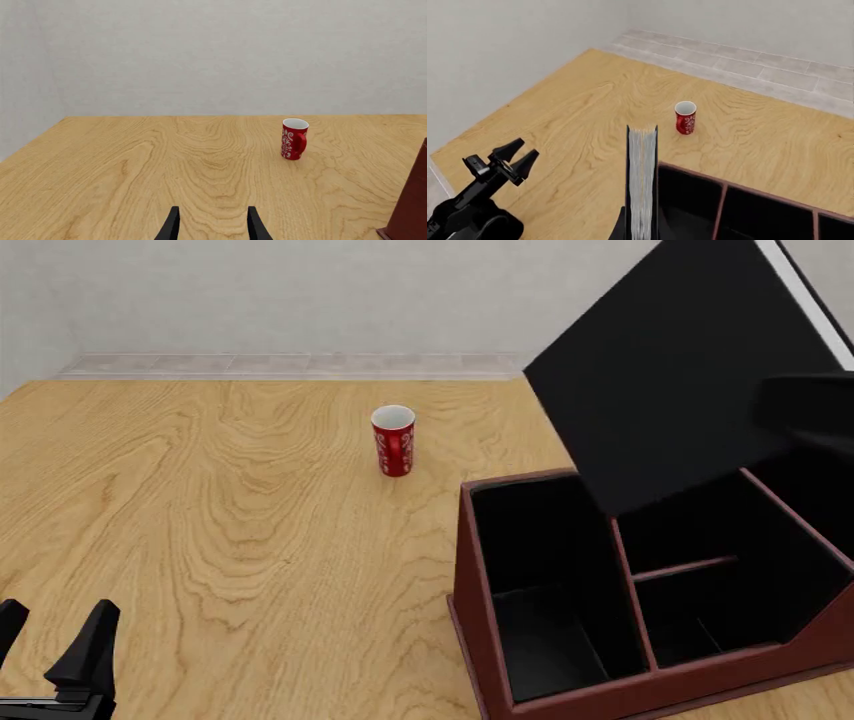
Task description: Pick up the book and place it in the left compartment of the caddy.
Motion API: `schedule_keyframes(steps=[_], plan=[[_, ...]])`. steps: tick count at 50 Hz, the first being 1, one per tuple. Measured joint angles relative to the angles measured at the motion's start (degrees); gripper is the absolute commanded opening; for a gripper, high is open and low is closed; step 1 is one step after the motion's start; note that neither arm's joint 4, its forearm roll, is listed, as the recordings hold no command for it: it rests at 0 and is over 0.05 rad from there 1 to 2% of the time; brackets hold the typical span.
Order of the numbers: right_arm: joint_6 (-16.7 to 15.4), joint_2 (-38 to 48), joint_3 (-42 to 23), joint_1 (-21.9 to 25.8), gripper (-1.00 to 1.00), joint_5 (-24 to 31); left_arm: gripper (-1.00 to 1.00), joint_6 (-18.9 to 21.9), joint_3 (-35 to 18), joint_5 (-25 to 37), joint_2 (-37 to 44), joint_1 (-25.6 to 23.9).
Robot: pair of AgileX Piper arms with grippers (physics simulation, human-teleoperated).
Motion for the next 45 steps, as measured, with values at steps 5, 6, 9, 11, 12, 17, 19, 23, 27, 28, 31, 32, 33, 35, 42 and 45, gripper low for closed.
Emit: schedule_keyframes(steps=[5, 6, 9, 11, 12, 17, 19, 23, 27, 28, 31, 32, 33, 35, 42, 45], plan=[[0.49, -0.73, 0.35, -0.35, -1.0, 1.12, 1.0, 0.0, 0.0, 0.0, 0.0, 0.0], [0.57, -0.89, 0.42, -0.43, -1.0, 1.36, 1.0, 0.0, 0.0, 0.0, 0.0, 0.0], [0.84, -1.37, 0.59, -0.66, -1.0, 2.05, 1.0, 0.0, 0.0, 0.0, 0.0, 0.0], [1.07, -1.76, 0.72, -0.84, -1.0, 2.51, 1.0, -0.01, 0.0, 0.0, 0.0, 0.0], [1.18, -1.97, 0.8, -0.92, -1.0, 2.72, 1.0, 0.0, 0.0, 0.0, 0.0, 0.0], [1.81, -3.25, 1.45, -1.58, -1.0, 3.9, 1.0, 0.0, 0.0, 0.0, 0.0, 0.0], [2.04, -3.78, 1.72, -1.9, -1.0, 4.37, 1.0, 0.0, 0.0, 0.0, 0.0, 0.0], [2.47, -4.65, 2.24, -2.47, -1.0, 5.21, 1.0, 0.0, 0.0, 0.0, 0.0, 0.0], [3.01, -5.21, 2.87, -2.87, -1.0, 5.74, 1.0, 0.0, 0.0, 0.0, 0.0, 0.0], [3.14, -5.31, 3.08, -2.95, -1.0, 5.83, 1.0, 0.0, 0.0, 0.0, 0.0, 0.0], [3.62, -5.56, 3.83, -3.14, -1.0, 6.04, 1.0, 0.0, 0.0, 0.0, 0.0, 0.0], [3.76, -5.62, 4.09, -3.19, -1.0, 6.09, 1.0, 0.0, 0.0, 0.0, 0.0, 0.0], [3.92, -5.66, 4.35, -3.24, -1.0, 6.13, 1.0, 0.0, 0.0, 0.0, 0.0, 0.0], [4.2, -5.7, 4.84, -3.32, -1.0, 6.21, 1.0, 0.0, 0.0, 0.0, 0.0, 0.0], [5.07, -5.35, 6.46, -3.28, -1.0, 6.37, 1.0, 0.0, 0.0, 0.0, 0.0, 0.0], [5.34, -4.93, 6.84, -3.2, -1.0, 6.39, 1.0, 0.0, 0.0, 0.0, 0.0, 0.0]])
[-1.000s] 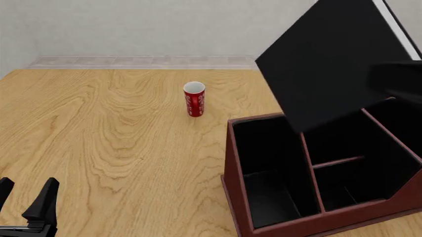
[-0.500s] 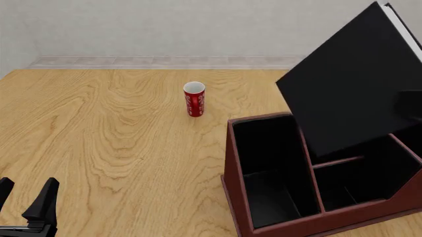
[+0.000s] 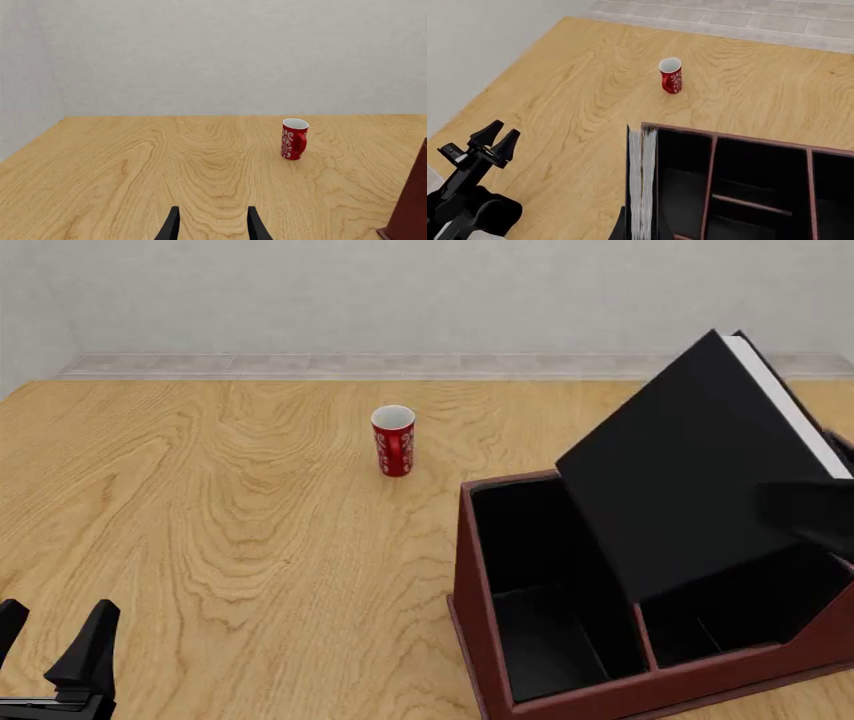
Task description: Pick up the book and place it in the left compartment of the caddy.
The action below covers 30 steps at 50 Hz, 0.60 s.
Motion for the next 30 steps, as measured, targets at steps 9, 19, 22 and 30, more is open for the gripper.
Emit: schedule_keyframes(steps=[9, 19, 22, 30], plan=[[0.78, 1.49, 1.25, 0.39, -1.0, -0.1, 1.0, 0.0, 0.0, 0.0, 0.0, 0.0], [1.46, 2.99, 2.4, 0.86, -1.0, -0.34, 1.0, 0.0, 0.0, 0.0, 0.0, -0.01], [1.64, 3.3, 2.73, 0.95, -1.0, -0.35, 1.0, 0.0, 0.0, 0.0, 0.0, 0.0], [2.03, 3.68, 3.39, 0.9, -1.0, -0.12, 1.0, 0.0, 0.0, 0.0, 0.0, 0.0]])
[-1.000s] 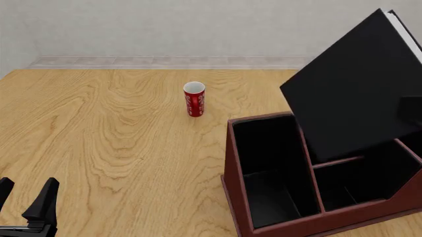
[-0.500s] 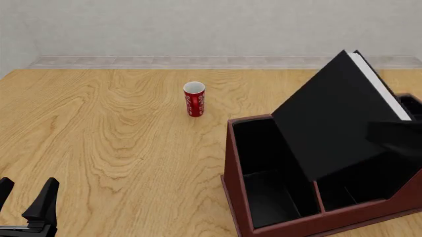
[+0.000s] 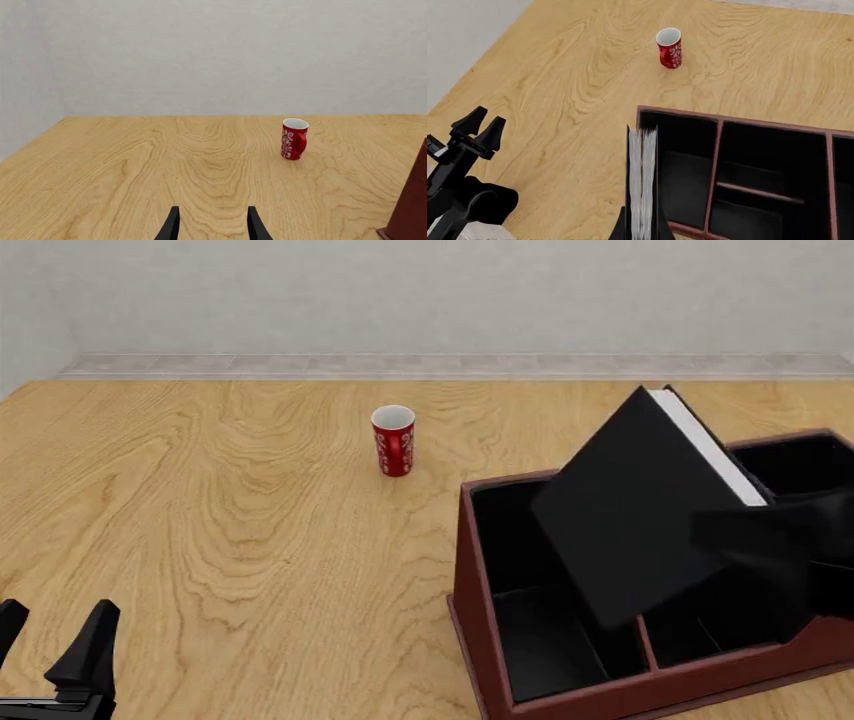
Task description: Pick up the book and place it in the left compartment of the caddy.
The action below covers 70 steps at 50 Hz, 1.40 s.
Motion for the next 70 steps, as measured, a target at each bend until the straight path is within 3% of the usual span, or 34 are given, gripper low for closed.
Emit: schedule_keyframes(steps=[26, 70], plan=[[0.89, -0.71, 1.9, -1.39, -1.0, 0.48, 1.0, 0.0, 0.0, 0.0, 0.0, 0.0], [3.35, 0.7, 10.0, -1.73, -1.0, -4.99, 1.0, 0.0, 0.0, 0.0, 0.0, 0.0]])
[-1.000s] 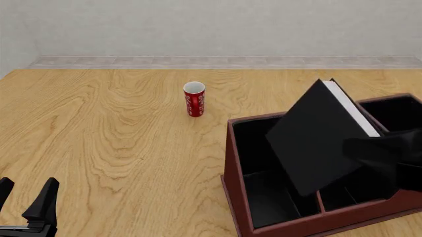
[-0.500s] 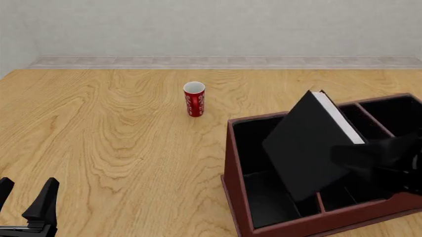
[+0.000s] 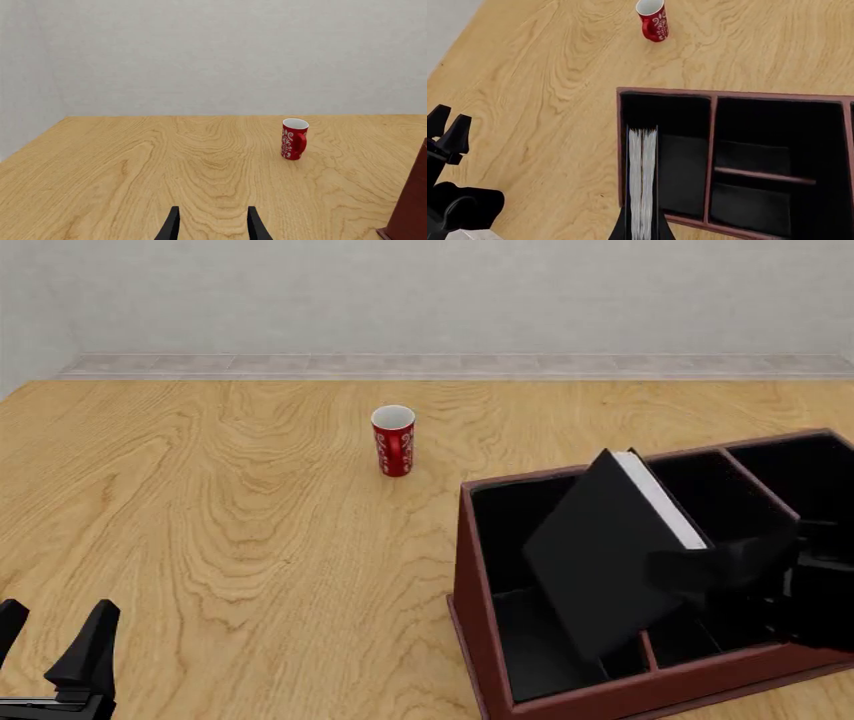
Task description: Pick up the book and place it in the left compartment of the caddy.
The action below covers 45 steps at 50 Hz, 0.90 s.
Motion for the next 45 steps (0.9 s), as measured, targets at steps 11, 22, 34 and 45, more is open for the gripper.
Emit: schedule_keyframes(steps=[11, 22, 34, 45], plan=[[0.38, -0.1, 2.43, -0.3, -1.0, -1.5, 1.0, 0.0, 0.0, 0.0, 0.0, 0.0], [0.49, 0.12, 4.15, -0.71, -1.0, -2.88, 1.0, 0.0, 0.0, 0.0, 0.0, 0.0], [0.58, 0.26, 5.83, -1.19, -1.0, -4.14, 1.0, 0.0, 0.0, 0.0, 0.0, 0.01], [0.57, 0.3, 6.28, -1.66, -1.0, -4.55, 1.0, 0.0, 0.0, 0.0, 0.0, 0.0]])
